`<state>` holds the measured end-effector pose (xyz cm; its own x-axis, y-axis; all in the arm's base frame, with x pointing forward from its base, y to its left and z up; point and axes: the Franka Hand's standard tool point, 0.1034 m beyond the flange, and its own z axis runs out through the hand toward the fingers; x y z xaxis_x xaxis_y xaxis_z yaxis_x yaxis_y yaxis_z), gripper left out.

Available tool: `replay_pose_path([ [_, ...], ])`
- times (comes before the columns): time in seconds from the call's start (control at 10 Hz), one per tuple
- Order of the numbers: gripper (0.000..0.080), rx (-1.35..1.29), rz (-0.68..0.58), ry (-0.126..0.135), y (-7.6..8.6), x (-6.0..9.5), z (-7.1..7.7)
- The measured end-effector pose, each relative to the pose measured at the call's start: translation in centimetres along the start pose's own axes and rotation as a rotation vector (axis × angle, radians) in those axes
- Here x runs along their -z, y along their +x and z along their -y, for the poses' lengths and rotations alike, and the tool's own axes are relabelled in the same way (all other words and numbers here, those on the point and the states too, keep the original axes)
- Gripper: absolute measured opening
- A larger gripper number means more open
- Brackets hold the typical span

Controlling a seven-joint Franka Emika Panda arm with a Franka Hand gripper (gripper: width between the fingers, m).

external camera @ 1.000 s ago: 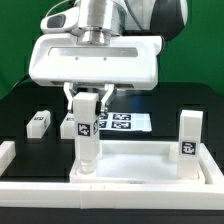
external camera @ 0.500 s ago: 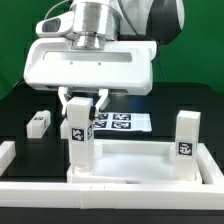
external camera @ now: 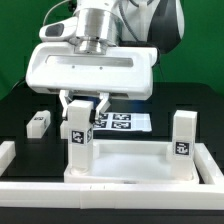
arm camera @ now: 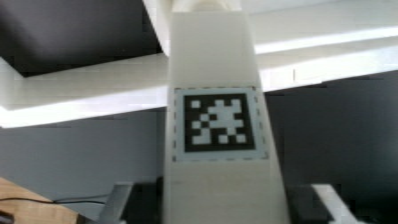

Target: Assemble desk

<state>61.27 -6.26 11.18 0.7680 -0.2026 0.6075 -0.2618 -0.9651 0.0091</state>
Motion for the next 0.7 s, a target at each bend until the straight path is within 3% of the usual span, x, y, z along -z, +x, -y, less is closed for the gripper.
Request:
replay_pose_path([
  [0.3, 0.0288, -0.003, 0.009, 0.001, 0.02, 0.03, -0.03],
  [0.4, 0.0370, -0.003, 0.016, 0.002, -0.13, -0.03, -0.02],
  [0.5, 0.0370, -0.003, 0.016, 0.002, -0.14, -0.04, -0.02],
  [0.6, 0.0552, -0.003, 0.016, 0.002, -0.16, -0.05, -0.02],
  [0.7, 0.0618, -0.002, 0.016, 0.002, -0.16, -0.05, -0.02],
])
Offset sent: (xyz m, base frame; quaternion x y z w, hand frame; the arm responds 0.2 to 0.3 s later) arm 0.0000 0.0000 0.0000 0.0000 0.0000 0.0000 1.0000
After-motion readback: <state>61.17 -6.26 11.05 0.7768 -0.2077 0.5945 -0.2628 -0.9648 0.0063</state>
